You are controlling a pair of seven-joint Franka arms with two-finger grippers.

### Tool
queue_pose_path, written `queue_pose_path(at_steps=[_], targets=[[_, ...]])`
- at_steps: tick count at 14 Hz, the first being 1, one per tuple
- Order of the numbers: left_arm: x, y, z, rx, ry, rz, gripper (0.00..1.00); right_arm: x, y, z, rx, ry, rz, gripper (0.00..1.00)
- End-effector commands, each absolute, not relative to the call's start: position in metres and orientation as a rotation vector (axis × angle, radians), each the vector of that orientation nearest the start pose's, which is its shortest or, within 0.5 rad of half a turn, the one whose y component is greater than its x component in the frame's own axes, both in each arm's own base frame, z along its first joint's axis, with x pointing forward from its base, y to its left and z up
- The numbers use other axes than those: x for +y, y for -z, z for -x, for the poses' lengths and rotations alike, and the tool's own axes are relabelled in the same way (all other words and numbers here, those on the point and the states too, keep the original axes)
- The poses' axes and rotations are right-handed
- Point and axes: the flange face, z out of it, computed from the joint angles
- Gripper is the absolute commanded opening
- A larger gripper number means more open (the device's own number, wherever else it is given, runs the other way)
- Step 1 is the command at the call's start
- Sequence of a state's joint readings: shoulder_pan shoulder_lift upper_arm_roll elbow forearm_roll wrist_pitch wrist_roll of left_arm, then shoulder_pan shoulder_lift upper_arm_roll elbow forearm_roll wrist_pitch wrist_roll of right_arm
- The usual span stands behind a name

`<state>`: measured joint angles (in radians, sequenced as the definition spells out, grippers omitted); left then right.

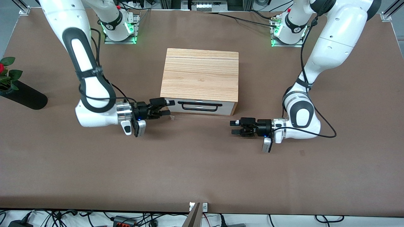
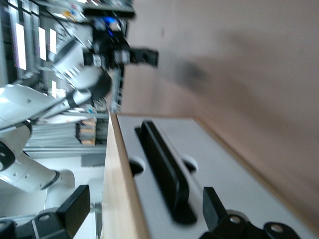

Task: Pull top drawer with both arms simultaneously
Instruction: 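Close both grippers on the ends of the black drawer handle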

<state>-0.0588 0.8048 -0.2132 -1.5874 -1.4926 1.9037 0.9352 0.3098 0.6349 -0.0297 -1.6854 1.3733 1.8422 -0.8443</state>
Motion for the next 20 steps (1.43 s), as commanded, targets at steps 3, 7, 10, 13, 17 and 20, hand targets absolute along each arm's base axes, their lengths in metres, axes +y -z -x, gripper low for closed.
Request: queue_pose_path(at_steps=[3,7,10,13,17,20], targets=[[-0.247,-0.185,-0.628,-0.077,-0.011,-1.584,1.00,0.287,-0.202,-0.589,-0.227,0.047,1.800,1.00],[-0.262,-0.182,-0.615,-0.033,0.079,-1.544,1.00,0.283,-0.187,-0.579,-0.135,0.039,1.775,0.76],[-0.271,-0.172,-0.605,-0.016,0.134,-1.526,1.00,0.282,-0.177,-0.567,-0.083,0.005,1.757,0.57],[-0.279,-0.168,-0.598,-0.023,0.151,-1.525,0.94,0.293,-0.170,-0.554,-0.027,-0.016,1.722,0.51],[-0.281,-0.161,-0.590,-0.017,0.165,-1.527,0.68,0.294,-0.171,-0.554,-0.026,-0.015,1.718,0.33],[-0.283,-0.158,-0.586,-0.018,0.173,-1.529,0.43,0.295,-0.173,-0.554,-0.028,-0.015,1.712,0.21]])
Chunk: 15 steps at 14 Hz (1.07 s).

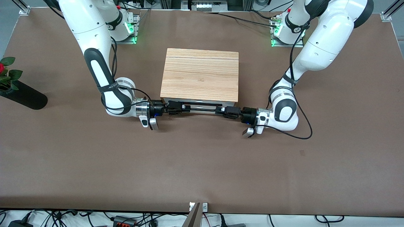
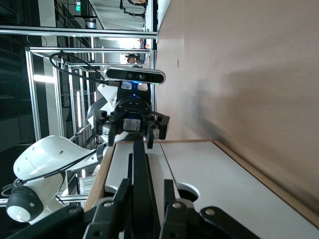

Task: Pull top drawer with both arms simultaneously
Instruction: 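Close both grippers on the ends of the black drawer handle, then pull the drawer handle outward with both grippers together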

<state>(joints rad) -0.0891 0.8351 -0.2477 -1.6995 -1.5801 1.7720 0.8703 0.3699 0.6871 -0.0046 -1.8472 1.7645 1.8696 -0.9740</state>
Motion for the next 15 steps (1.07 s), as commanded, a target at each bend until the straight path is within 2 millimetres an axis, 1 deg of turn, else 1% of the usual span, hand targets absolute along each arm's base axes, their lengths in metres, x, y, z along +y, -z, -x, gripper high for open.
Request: queue_pose_path(at_steps=[1,2,3,4,6,10,14,15], targets=[[-0.2857,-0.1583,-0.5844,-0.021,0.176,-1.528,0.40,0.2955,-0.1727,-0.5538,-0.030,-0.017,1.713,0.17],[-0.2858,-0.1575,-0.5837,-0.021,0.178,-1.529,0.39,0.2955,-0.1727,-0.5538,-0.029,-0.018,1.713,0.13],[-0.2872,-0.1552,-0.5802,-0.018,0.186,-1.529,0.34,0.2956,-0.1728,-0.5537,-0.031,-0.018,1.712,0.09],[-0.2872,-0.1540,-0.5792,-0.009,0.185,-1.525,0.33,0.2965,-0.1728,-0.5532,-0.032,-0.019,1.712,0.08],[-0.2878,-0.1517,-0.5768,0.009,0.184,-1.517,0.24,0.2967,-0.1738,-0.5543,-0.034,-0.016,1.712,0.05],[-0.2878,-0.1545,-0.5798,0.008,0.174,-1.518,0.21,0.2989,-0.1758,-0.5556,-0.038,-0.013,1.712,0.00],[-0.2887,-0.1560,-0.5824,0.025,0.165,-1.506,0.19,0.3001,-0.1769,-0.5564,-0.044,-0.014,1.707,0.00],[-0.2887,-0.1567,-0.5836,0.032,0.161,-1.503,0.19,0.3038,-0.1791,-0.5555,-0.053,-0.021,1.694,0.00]])
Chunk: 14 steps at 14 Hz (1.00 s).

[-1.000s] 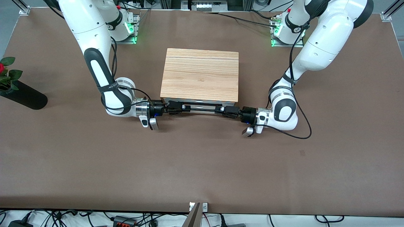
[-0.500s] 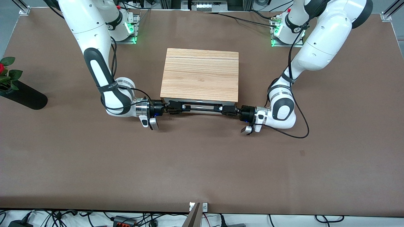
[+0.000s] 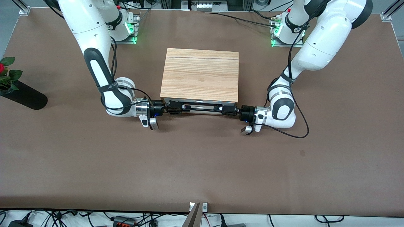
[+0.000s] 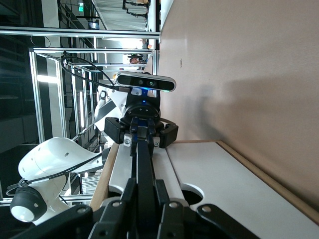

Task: Pull top drawer with both arms simultaneously
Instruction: 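Pull the drawer handle outward with both grippers together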

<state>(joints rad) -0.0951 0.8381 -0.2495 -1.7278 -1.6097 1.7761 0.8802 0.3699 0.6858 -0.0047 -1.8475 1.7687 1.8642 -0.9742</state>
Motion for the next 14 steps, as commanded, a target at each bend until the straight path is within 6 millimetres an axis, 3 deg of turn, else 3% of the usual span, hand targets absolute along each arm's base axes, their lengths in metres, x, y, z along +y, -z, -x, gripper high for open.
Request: queue_pose_path(at_steps=[1,3,10,14], targets=[[-0.289,-0.157,-0.584,0.036,0.159,-1.500,0.19,0.309,-0.181,-0.557,-0.060,-0.017,1.694,0.01],[-0.289,-0.157,-0.585,0.041,0.161,-1.503,0.19,0.308,-0.176,-0.559,-0.057,-0.018,1.695,0.02],[-0.289,-0.158,-0.590,0.050,0.160,-1.498,0.17,0.322,-0.177,-0.602,-0.092,0.059,1.688,0.03],[-0.292,-0.154,-0.589,0.071,0.158,-1.495,0.17,0.331,-0.180,-0.611,-0.104,0.092,1.711,0.03]])
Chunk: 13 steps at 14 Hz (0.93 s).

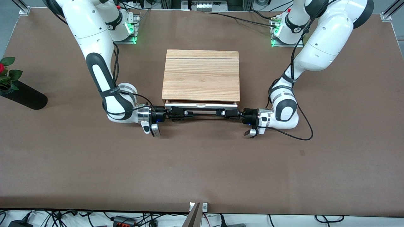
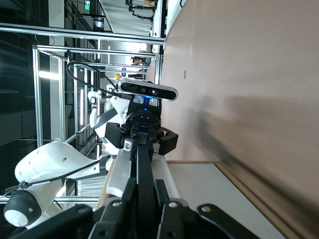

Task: Pull top drawer with both arms simultaneously
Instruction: 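Pull the drawer handle outward with both grippers together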

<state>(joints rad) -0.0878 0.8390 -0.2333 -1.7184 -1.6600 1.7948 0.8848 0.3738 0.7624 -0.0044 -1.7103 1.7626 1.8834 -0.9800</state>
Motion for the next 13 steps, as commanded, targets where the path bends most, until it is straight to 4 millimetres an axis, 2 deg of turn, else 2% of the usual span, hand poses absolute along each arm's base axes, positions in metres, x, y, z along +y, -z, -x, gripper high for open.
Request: queue_pose_path(at_steps=[1,8,13], targets=[[-0.294,-0.159,-0.593,0.065,0.153,-1.493,0.17,0.332,-0.180,-0.614,-0.106,0.097,1.709,0.03],[-0.298,-0.159,-0.607,0.098,0.160,-1.511,0.17,0.331,-0.192,-0.651,-0.125,0.185,1.710,0.04],[-0.294,-0.155,-0.615,0.113,0.160,-1.519,0.17,0.329,-0.189,-0.659,-0.113,0.216,1.734,0.05]])
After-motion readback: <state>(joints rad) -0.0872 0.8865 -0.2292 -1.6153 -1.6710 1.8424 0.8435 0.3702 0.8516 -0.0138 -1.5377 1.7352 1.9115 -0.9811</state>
